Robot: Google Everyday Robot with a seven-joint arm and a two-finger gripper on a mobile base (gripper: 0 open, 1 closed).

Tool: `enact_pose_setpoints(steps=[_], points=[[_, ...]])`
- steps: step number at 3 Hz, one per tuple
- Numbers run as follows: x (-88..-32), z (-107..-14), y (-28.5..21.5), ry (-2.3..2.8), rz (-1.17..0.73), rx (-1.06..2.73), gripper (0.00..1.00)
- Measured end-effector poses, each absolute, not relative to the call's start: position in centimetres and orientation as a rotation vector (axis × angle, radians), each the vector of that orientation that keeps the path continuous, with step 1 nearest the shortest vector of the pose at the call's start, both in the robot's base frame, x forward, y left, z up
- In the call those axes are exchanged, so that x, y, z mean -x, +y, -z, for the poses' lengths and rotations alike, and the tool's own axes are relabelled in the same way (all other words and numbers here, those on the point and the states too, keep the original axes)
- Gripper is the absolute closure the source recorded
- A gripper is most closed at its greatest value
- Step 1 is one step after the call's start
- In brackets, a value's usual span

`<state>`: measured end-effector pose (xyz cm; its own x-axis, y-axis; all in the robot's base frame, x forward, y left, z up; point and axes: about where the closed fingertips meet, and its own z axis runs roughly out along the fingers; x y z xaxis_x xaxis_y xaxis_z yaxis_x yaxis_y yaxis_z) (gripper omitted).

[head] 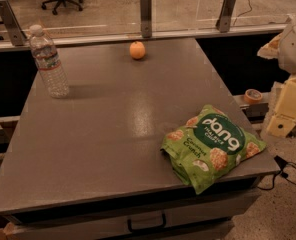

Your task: Move water bottle near orange

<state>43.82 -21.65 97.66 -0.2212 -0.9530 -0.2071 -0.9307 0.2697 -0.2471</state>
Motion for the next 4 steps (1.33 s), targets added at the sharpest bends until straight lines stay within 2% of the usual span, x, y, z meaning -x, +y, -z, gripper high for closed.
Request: enact_pose_setpoints(steps=[1, 2, 3, 4], points=[[-43.8, -97.7, -21.6, 2.23, 0.1, 1.724, 0.0], [-46.0, -97.2, -17.8, 2.135, 0.05, 1.786, 0.0], [-50.1, -96.5, -7.3, 1.894, -0.1, 1.897, 0.0], [-51.4, -97.0, 1.4, 1.694, -0.197, 1.965, 0.0]])
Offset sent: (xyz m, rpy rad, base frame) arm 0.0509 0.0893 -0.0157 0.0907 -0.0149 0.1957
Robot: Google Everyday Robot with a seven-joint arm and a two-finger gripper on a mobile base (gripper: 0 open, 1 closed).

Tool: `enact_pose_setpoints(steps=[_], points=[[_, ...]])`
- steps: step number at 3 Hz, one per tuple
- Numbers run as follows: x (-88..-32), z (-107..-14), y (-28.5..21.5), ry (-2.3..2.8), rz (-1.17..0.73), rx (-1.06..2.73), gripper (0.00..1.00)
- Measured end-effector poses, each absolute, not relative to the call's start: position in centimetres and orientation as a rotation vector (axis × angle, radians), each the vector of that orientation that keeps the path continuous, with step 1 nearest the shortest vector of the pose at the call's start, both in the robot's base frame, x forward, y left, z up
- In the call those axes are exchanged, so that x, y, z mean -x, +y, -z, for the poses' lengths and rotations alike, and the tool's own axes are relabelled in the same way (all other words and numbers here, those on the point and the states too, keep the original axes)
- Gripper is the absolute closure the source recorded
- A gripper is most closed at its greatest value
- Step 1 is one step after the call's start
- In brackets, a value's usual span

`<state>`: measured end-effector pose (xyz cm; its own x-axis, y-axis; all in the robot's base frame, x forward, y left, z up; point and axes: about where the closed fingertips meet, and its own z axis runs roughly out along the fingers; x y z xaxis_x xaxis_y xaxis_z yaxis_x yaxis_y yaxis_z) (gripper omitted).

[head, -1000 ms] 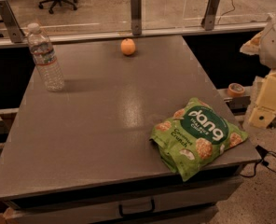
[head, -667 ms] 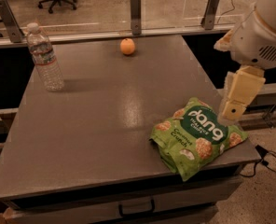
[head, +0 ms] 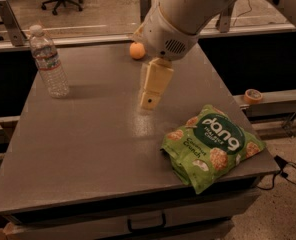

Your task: Move water bottle near orange

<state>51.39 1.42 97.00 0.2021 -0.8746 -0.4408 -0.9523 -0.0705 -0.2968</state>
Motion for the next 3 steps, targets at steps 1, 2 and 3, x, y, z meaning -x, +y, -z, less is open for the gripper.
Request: enact_pose_setpoints(steps=[1, 2, 3], points=[[-51.4, -97.0, 1.4, 1.693, -0.197, 1.965, 0.0], [-52.0, -97.3, 1.5, 1.691, -0.208, 1.923, 0.0], [-56.3, -95.7, 7.0, 1.616, -0.319, 1.819, 0.0]])
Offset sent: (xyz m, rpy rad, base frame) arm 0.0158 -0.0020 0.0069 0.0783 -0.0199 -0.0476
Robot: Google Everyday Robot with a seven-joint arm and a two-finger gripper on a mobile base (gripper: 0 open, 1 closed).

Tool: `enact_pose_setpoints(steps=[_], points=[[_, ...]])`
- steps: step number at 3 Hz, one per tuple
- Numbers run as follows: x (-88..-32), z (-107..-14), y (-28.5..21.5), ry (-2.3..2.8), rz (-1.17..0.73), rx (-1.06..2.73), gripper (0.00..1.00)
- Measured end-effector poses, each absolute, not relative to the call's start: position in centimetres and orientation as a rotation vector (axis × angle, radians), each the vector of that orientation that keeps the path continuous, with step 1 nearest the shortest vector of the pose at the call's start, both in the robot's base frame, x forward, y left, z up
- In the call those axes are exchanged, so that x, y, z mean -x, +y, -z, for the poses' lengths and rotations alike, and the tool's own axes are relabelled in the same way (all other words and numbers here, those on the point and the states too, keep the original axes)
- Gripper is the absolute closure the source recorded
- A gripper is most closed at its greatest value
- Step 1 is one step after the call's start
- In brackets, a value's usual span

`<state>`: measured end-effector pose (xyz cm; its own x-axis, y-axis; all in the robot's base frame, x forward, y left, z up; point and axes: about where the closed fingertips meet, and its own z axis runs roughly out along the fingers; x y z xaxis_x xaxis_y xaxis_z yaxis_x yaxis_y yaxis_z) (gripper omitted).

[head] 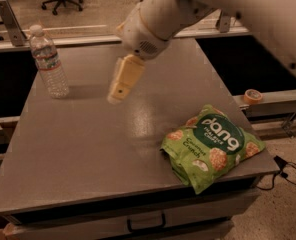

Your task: Move water bottle near orange

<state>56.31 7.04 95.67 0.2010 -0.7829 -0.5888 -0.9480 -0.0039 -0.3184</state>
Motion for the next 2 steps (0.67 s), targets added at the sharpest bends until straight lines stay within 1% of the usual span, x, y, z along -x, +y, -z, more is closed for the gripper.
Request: enact_pose_setpoints(steps=[1, 2], points=[[-60.7, -94.5, 11.2, 1.556, -0.4, 1.724, 0.0], [-64.2, -94.0, 16.2, 1.472, -0.521, 1.642, 0.0]])
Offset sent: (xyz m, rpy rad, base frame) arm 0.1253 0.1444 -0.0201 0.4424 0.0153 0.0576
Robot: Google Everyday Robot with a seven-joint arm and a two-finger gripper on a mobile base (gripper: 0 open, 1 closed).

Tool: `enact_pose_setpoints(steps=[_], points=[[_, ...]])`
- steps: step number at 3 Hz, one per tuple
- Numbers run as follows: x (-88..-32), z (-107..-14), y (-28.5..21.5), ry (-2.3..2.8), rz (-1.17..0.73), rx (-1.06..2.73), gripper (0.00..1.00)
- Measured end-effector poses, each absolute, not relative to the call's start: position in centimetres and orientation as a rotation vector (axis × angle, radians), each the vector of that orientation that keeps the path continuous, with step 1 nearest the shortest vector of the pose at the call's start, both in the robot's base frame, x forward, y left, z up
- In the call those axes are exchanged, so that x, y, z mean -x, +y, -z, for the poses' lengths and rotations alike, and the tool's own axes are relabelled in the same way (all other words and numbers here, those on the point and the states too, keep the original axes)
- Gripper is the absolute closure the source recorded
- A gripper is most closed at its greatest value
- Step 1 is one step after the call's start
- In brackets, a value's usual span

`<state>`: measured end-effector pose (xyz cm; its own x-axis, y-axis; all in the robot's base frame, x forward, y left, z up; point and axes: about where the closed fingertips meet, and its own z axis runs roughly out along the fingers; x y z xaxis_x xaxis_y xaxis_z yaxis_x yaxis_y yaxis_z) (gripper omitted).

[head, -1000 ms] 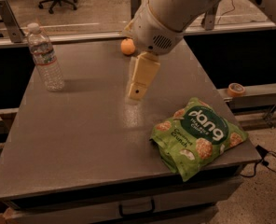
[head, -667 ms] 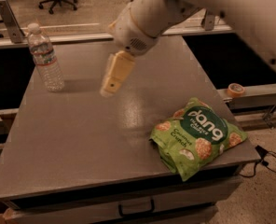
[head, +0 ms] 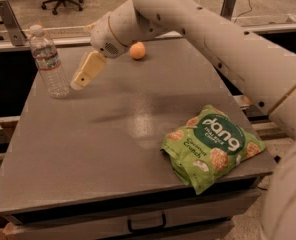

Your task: Move water bottle near orange

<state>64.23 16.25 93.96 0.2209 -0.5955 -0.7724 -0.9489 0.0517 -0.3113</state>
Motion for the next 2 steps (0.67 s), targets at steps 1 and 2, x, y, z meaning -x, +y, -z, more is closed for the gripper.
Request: enact_pose_setpoints(steps=[1, 2], points=[[-66.3, -93.0, 20.6, 1.426, -0.653, 1.548, 0.0], [-66.8, -92.4, 23.9, 1.403, -0.782, 1.472, 0.0]])
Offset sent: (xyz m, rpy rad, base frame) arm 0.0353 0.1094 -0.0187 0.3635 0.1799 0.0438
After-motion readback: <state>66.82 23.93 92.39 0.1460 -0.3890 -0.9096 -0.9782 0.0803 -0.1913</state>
